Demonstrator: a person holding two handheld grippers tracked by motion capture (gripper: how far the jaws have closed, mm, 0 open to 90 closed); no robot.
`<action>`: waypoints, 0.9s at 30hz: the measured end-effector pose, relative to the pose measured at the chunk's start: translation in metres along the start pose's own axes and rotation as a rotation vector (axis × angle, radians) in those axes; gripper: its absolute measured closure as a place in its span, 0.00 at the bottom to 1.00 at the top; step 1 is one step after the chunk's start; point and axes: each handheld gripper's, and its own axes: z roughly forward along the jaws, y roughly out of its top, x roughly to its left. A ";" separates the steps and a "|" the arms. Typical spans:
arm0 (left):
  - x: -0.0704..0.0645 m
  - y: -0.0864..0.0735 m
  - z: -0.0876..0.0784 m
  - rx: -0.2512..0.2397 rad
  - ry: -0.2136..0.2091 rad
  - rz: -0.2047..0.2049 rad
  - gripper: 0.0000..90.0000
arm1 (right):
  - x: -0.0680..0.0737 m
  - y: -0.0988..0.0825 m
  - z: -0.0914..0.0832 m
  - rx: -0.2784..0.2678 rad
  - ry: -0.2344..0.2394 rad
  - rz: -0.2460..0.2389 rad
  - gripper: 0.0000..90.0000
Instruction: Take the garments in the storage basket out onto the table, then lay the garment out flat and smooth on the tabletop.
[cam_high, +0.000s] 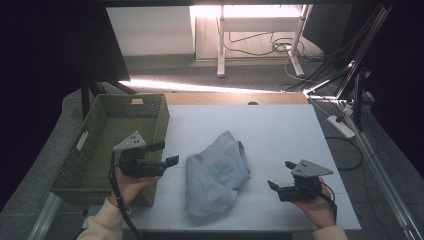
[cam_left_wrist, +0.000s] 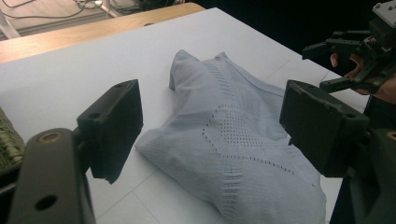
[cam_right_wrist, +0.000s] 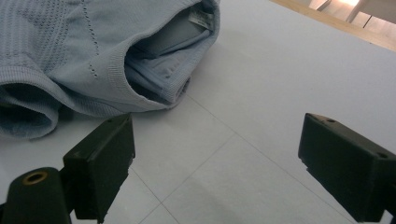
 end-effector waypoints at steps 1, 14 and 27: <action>0.000 0.000 0.000 0.000 0.000 0.000 0.24 | 0.000 0.000 0.000 0.000 0.000 0.000 0.13; -0.003 0.003 -0.005 -0.013 -0.011 0.004 0.23 | 0.006 0.000 -0.003 0.005 0.000 -0.011 0.13; 0.001 0.004 -0.008 -0.028 -0.019 -0.007 0.23 | 0.005 -0.002 -0.003 0.010 -0.002 -0.005 0.13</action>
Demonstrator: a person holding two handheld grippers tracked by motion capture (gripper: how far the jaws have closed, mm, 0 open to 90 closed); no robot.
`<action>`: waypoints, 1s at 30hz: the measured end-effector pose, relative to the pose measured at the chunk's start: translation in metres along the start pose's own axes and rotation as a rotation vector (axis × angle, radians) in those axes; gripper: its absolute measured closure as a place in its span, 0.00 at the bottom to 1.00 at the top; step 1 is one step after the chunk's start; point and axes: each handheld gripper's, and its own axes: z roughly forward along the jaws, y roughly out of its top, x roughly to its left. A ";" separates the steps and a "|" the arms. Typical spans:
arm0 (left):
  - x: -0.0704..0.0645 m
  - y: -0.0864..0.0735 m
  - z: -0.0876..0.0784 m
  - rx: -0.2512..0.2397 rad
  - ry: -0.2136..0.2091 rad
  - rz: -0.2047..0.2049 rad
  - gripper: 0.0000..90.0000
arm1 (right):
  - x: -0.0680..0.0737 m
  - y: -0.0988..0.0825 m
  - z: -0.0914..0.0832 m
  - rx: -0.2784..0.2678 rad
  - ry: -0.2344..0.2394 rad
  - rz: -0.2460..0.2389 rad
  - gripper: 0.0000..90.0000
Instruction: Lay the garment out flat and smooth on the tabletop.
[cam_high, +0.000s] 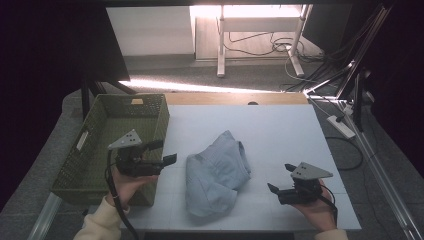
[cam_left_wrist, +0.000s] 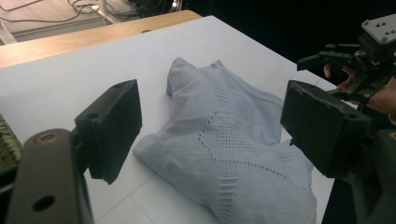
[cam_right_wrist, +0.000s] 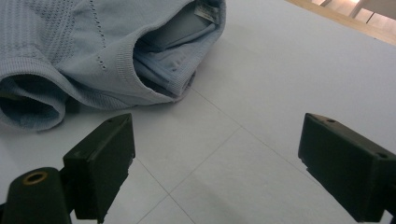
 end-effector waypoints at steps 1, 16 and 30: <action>0.000 0.001 0.000 -0.005 -0.001 0.001 0.23 | 0.000 0.000 0.000 0.000 0.000 0.000 0.13; -0.013 -0.002 0.004 0.013 -0.032 0.019 0.23 | 0.010 0.011 0.019 0.009 0.065 -0.026 0.13; -0.019 -0.006 0.012 0.035 -0.048 0.017 0.22 | 0.033 0.022 0.051 0.052 0.176 -0.085 0.17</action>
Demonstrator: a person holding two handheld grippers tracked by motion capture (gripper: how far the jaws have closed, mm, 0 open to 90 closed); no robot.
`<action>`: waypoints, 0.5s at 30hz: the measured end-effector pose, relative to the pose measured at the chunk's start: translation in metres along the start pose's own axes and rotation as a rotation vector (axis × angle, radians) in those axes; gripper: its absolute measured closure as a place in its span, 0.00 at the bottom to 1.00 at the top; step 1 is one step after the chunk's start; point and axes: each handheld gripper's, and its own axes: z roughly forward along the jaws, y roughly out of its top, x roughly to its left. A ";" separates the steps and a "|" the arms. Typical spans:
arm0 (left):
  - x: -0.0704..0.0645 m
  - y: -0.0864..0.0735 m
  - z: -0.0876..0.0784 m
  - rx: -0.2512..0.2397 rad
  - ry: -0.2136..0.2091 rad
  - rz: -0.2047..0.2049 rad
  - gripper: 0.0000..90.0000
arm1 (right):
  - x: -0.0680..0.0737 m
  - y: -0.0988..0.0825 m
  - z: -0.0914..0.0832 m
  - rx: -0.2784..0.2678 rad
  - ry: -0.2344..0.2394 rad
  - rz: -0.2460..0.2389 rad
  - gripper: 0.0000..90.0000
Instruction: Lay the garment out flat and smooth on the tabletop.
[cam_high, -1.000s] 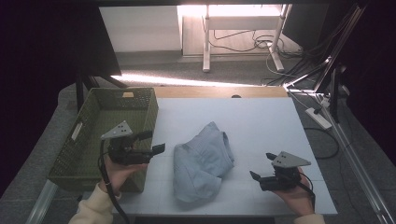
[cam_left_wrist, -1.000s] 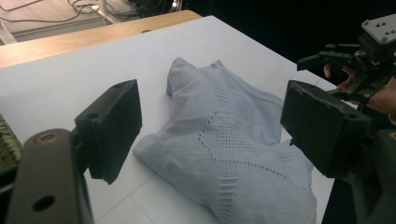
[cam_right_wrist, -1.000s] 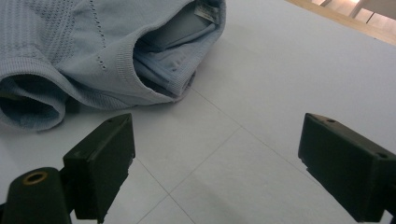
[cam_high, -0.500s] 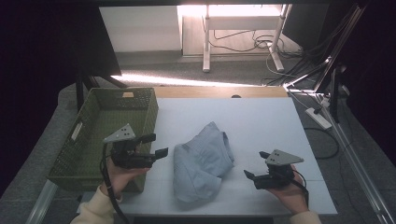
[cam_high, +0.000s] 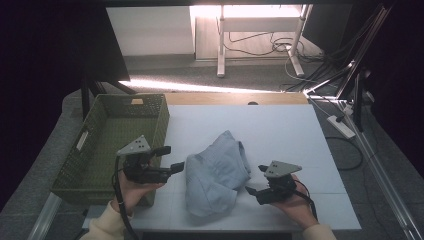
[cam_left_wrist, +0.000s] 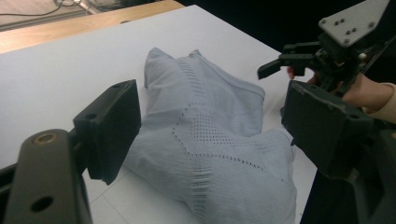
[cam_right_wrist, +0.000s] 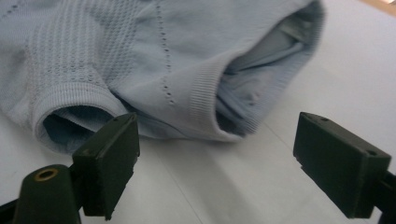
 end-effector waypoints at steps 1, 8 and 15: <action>0.000 0.000 0.001 0.001 0.000 -0.001 0.22 | 0.000 0.001 0.004 0.008 0.006 -0.001 0.17; -0.004 -0.001 0.005 0.008 -0.007 0.001 0.22 | 0.000 0.003 0.019 0.026 0.026 -0.004 0.22; -0.008 -0.001 0.007 0.009 -0.013 0.004 0.22 | 0.002 0.008 0.034 0.058 0.031 -0.024 0.39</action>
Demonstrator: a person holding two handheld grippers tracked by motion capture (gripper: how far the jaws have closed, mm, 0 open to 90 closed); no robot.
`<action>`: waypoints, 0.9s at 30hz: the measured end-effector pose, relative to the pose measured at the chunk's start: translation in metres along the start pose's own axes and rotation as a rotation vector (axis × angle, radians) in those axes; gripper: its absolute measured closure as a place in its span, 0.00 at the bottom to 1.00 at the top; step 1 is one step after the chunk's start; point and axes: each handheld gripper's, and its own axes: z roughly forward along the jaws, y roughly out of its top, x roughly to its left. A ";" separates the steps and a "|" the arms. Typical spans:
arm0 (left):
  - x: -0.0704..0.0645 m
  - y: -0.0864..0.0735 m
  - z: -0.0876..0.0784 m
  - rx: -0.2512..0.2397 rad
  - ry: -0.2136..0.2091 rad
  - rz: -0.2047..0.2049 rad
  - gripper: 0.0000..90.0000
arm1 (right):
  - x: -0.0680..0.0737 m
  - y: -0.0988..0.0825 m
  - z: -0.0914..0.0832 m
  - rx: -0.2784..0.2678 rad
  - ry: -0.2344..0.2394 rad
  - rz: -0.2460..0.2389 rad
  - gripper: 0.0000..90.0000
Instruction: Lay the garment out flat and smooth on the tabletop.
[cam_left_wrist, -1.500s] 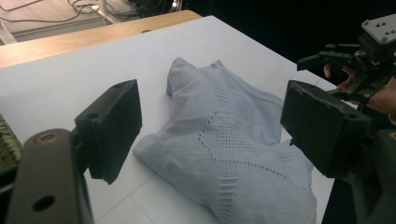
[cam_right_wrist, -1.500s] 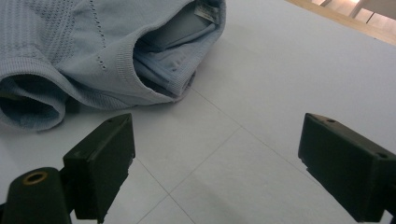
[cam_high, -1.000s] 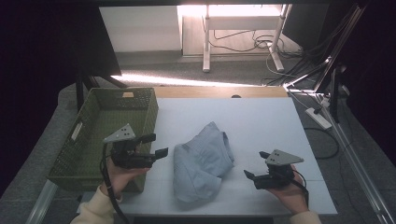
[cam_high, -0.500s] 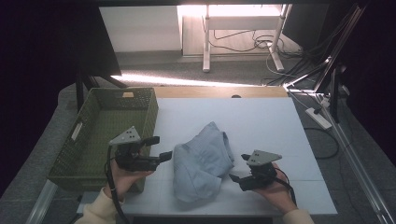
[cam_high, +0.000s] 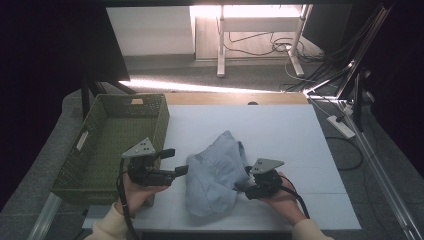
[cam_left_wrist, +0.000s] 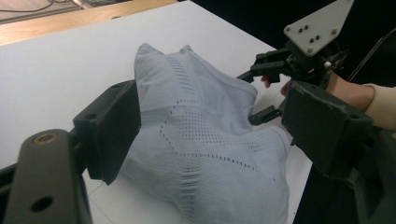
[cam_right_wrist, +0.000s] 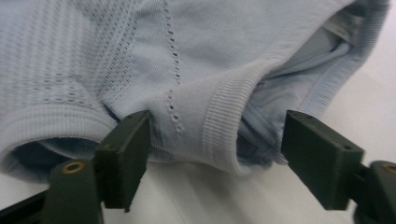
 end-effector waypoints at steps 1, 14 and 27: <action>-0.001 0.000 0.000 0.000 -0.001 0.002 0.22 | 0.000 0.000 0.002 0.012 0.001 -0.006 0.42; -0.010 -0.001 0.010 0.025 -0.025 0.022 0.22 | -0.004 0.001 0.006 0.050 0.054 -0.007 0.85; -0.021 -0.012 0.037 0.096 -0.078 0.045 0.24 | -0.006 0.001 0.005 0.048 0.065 0.018 0.91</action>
